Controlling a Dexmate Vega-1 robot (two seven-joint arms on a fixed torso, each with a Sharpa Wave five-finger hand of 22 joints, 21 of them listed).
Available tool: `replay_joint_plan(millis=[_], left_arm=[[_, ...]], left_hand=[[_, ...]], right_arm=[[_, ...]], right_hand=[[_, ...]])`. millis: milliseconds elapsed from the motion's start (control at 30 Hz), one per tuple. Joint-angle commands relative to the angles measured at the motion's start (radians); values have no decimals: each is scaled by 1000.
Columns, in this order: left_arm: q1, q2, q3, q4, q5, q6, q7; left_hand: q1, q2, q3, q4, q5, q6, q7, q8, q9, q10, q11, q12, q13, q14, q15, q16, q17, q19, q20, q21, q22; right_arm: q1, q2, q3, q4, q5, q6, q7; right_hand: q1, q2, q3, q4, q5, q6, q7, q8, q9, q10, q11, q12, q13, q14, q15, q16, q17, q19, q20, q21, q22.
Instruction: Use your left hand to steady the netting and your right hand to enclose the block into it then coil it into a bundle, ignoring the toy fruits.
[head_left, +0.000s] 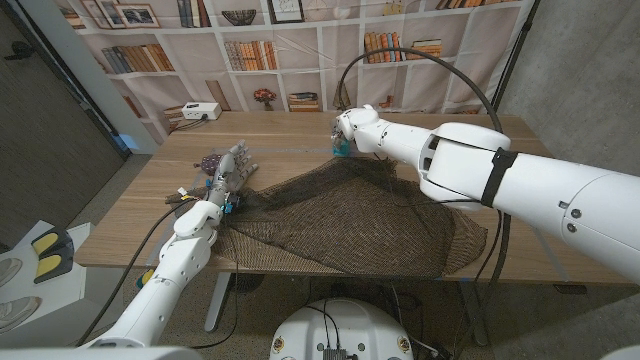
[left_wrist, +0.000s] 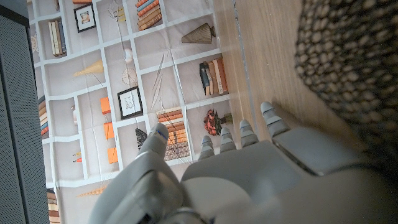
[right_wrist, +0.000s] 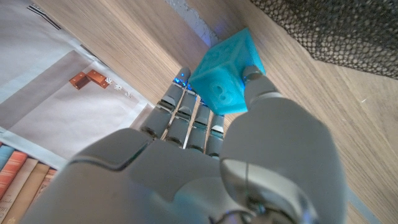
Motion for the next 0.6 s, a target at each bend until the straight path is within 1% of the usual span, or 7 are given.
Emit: replay_joint_plan(millis=[33,67,100,233,367,467,600], left_arm=[[-14,1,5,13,0,8,-10],[-17,1,7,15,0,8,-12],[-18,1,8,16,1,9,-13],[-23,0,11,19,3,9,-14],[-28,-1,14,21,5,10,-16],[-30,-2,16,21,6,10,-16],[-31,-3,18,19,8,11,-15]], left_hand=[[-9,-2,2,8,6,-4,-1,-1,3,-2,2,3,6,5,4,-4,3,3,10,-2,6],[-9,-2,2,8,6,-4,-1,-1,3,-1,1,3,6,4,4,-4,3,3,10,-2,6],[-9,-2,2,8,6,-4,-1,-1,3,-2,0,3,6,4,4,-4,3,3,10,-2,6],[-10,-2,2,9,6,-5,-1,-1,3,-3,0,2,6,5,4,-4,3,3,10,-3,6],[-10,-1,2,9,6,-5,-1,-1,3,-2,1,3,6,5,5,-4,3,3,10,-3,6],[-10,-1,2,9,6,-4,-2,-1,3,-1,0,3,6,5,5,-4,3,3,10,-3,6],[-11,-1,2,9,6,-4,-2,-1,3,-2,0,3,6,6,5,-4,3,4,10,-3,6]], right_arm=[[-70,-153,45,-301,-71,-112,-38],[-80,-169,57,-335,-80,-120,-37],[-89,-185,70,-365,-88,-122,-42],[-123,-239,114,-476,-122,-139,-44],[-154,-285,156,-581,-154,-168,-34],[-177,-315,189,-651,-171,-185,-24],[-207,-357,233,-744,-192,-205,-11]], right_hand=[[229,176,9,10,-7,101,-10,56,28,134,-50,65,41,183,-250,130,328,21,-19,53,25],[245,177,12,16,-12,137,-15,76,37,166,-53,82,50,210,-248,152,348,32,-23,74,32],[254,180,15,19,-13,152,-15,86,42,180,-52,91,56,222,-248,164,360,34,-26,83,37],[274,180,22,27,-16,193,-18,111,55,212,-59,106,63,240,-248,172,370,22,-27,102,48],[280,180,24,32,-18,201,-21,120,61,222,-57,110,65,248,-248,173,372,8,-24,108,53],[282,180,24,34,-19,201,-21,122,64,223,-63,111,65,250,-248,172,371,2,-23,112,55],[286,178,24,38,-20,205,-19,128,69,228,-59,112,64,254,-248,169,369,-7,-20,118,58]])
